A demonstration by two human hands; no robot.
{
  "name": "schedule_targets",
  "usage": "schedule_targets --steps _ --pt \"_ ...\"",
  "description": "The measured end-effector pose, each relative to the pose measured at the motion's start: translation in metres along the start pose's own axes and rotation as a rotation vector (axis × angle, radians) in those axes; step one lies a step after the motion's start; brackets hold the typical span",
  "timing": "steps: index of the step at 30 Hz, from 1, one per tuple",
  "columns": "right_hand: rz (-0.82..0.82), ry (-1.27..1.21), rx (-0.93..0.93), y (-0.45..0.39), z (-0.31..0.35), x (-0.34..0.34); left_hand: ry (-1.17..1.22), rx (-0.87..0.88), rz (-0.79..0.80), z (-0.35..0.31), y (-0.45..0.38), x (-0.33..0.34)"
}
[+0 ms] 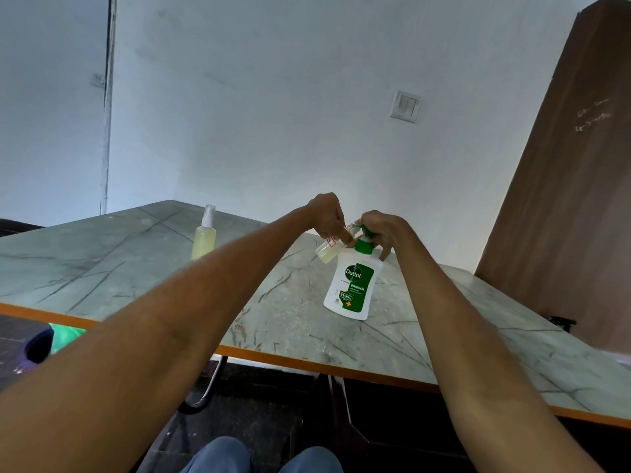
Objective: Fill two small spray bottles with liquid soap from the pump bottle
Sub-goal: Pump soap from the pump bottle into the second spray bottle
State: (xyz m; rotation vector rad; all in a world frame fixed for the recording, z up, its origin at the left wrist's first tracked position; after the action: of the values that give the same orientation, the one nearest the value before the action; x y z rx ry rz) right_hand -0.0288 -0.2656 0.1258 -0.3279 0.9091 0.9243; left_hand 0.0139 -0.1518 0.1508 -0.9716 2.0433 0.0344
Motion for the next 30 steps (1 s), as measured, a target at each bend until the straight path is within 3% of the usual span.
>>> schedule_targets --steps 30 --pt "-0.049 0.013 -0.015 0.004 0.0 -0.002 0.033 -0.003 -0.023 -0.002 0.003 -0.002"
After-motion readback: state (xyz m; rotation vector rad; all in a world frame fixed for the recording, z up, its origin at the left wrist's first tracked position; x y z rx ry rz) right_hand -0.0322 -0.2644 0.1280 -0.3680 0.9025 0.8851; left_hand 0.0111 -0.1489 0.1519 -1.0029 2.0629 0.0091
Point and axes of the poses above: each hand's wrist, its own y-axis away from the middle knuckle, its own x-axis out of the palm, z = x × y, the point moved 7 cm from there along -y, towards the middle knuckle, and after that the axes turned 8 degrees about y, right-handed, at the moved point
